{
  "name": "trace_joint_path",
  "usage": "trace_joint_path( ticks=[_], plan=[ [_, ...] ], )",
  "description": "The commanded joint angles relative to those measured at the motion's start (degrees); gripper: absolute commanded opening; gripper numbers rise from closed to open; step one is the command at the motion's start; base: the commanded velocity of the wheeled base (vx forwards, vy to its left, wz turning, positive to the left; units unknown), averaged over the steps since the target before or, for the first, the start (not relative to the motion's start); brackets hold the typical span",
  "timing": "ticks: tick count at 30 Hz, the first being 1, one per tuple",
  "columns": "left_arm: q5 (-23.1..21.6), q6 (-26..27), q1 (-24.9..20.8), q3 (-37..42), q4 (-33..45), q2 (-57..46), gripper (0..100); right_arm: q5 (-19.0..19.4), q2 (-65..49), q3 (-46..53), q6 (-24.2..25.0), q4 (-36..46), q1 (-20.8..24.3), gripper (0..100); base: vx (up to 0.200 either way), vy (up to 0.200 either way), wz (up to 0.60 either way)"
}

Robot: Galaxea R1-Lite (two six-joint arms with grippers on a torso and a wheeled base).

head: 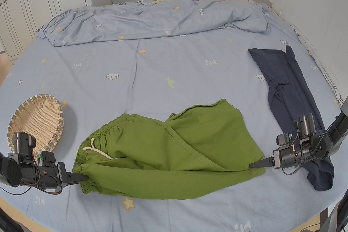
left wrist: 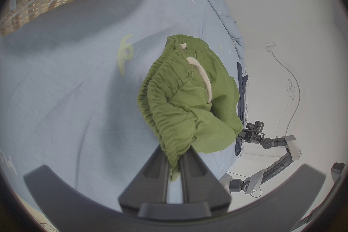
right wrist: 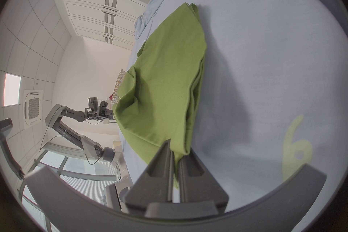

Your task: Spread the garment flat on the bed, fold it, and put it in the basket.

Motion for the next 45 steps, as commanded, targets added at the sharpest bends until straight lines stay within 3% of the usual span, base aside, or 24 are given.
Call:
trace_joint_path(
  ticks=[1, 9, 14, 16, 17, 18, 19, 22, 23, 30, 40, 45],
  plan=[
    [0.1, 0.0, 0.0, 0.0, 0.0, 0.0, 0, 0.0, -0.2, 0.5, -0.1, -0.3, -0.3, 0, 0.000, 0.000, 0.00],
    [0.0, 0.1, 0.8, 0.0, 0.6, -1.0, 0, 0.0, -5.6, 2.0, 0.4, 3.6, 0.0, 0, 0.000, 0.000, 0.00],
    [0.0, 0.8, 0.5, -0.4, 5.3, -3.6, 0, -3.3, -11.7, 1.5, 0.7, 14.4, 0.9, 0, 0.000, 0.000, 0.00],
    [0.0, 5.9, 0.8, -0.6, 10.6, -5.1, 0, -12.1, -12.2, 2.5, 0.3, 16.2, 1.6, 0, 0.000, 0.000, 0.00],
    [0.0, 5.9, 0.8, -0.6, 10.6, -5.1, 0, -12.1, -12.2, 2.5, 0.3, 16.2, 1.6, 0, 0.000, 0.000, 0.00],
    [0.0, 10.0, 1.4, -1.5, 16.2, -6.4, 0, -17.2, -12.2, 4.6, 0.2, 16.0, 3.0, 0, 0.000, 0.000, 0.00],
    [0.1, 12.2, 1.9, -2.1, 19.4, -7.0, 0, -18.5, -12.3, 5.8, 0.3, 16.0, 3.6, 0, 0.000, 0.000, 0.00],
    [0.3, 14.7, 2.6, -2.6, 22.8, -7.4, 0, -18.7, -12.4, 7.0, 0.4, 15.9, 4.0, 0, 0.000, 0.000, 0.00],
    [0.9, 18.9, 4.4, -3.1, 26.9, -7.6, 0, -18.8, -13.2, 10.0, 0.5, 14.5, 5.7, 0, 0.000, 0.000, 0.00],
    [1.3, 19.4, 6.2, -3.2, 27.3, -7.7, 0, -19.2, -13.2, 16.8, 1.1, 6.1, 7.2, 0, 0.000, 0.000, 0.00],
    [1.3, 21.9, 6.1, -3.2, 31.5, -8.4, 0, -19.2, -18.5, 18.0, 2.2, 8.3, 5.2, 0, 0.000, 0.000, 0.00],
    [1.3, 22.6, 4.9, -3.2, 31.5, -6.0, 0, -19.2, -20.0, 17.8, 1.9, 9.8, 2.1, 0, 0.000, 0.000, 0.00]
  ],
)
